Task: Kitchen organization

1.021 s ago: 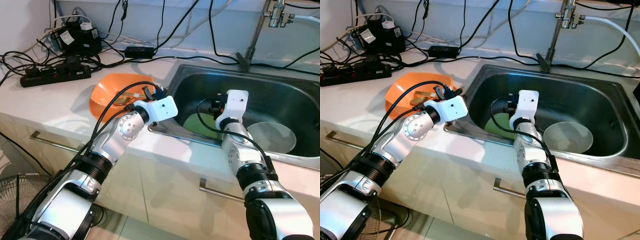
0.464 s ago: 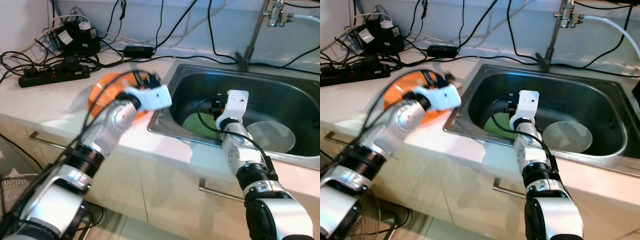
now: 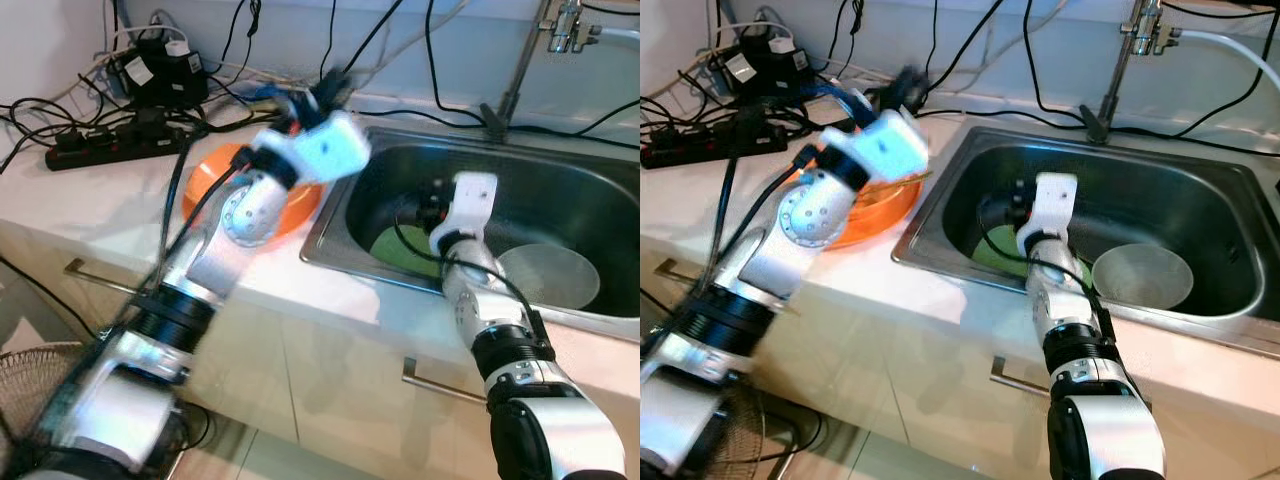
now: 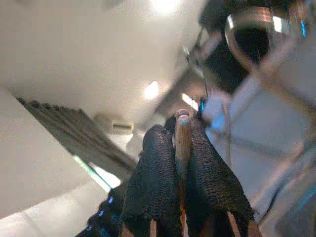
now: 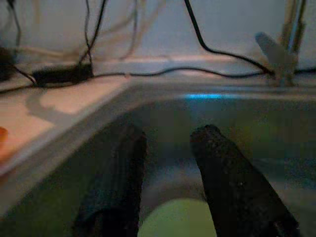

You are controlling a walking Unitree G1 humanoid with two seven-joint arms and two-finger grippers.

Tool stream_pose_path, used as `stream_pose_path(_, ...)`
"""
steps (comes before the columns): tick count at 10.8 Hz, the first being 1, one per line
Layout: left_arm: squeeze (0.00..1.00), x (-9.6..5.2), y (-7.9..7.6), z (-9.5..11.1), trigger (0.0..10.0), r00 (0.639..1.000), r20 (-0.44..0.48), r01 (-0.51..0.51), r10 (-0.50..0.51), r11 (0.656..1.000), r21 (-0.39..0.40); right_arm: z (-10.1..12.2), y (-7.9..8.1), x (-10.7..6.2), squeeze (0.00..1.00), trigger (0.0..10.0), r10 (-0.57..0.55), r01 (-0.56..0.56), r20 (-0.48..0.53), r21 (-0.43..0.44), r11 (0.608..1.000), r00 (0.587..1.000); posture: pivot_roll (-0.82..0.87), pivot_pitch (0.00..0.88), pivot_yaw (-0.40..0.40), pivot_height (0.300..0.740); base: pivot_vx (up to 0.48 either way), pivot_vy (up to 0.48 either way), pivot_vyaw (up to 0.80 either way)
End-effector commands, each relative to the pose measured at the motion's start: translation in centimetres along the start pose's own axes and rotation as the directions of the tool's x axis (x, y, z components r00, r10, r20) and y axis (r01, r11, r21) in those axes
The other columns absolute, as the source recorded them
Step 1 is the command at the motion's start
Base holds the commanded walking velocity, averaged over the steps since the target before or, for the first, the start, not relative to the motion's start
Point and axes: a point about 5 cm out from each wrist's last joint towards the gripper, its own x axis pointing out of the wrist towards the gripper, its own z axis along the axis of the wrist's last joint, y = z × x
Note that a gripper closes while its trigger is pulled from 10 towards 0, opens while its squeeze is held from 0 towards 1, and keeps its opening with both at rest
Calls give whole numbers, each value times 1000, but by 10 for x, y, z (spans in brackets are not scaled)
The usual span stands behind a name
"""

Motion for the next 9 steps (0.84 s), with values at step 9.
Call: stream_pose_path(9,0,-6,-9,20,10000,993,108,99,-46,820,-563,24,34,-20,1000,10000,390,-403,229,11,915,892,174,0,41,740,0,0,0)
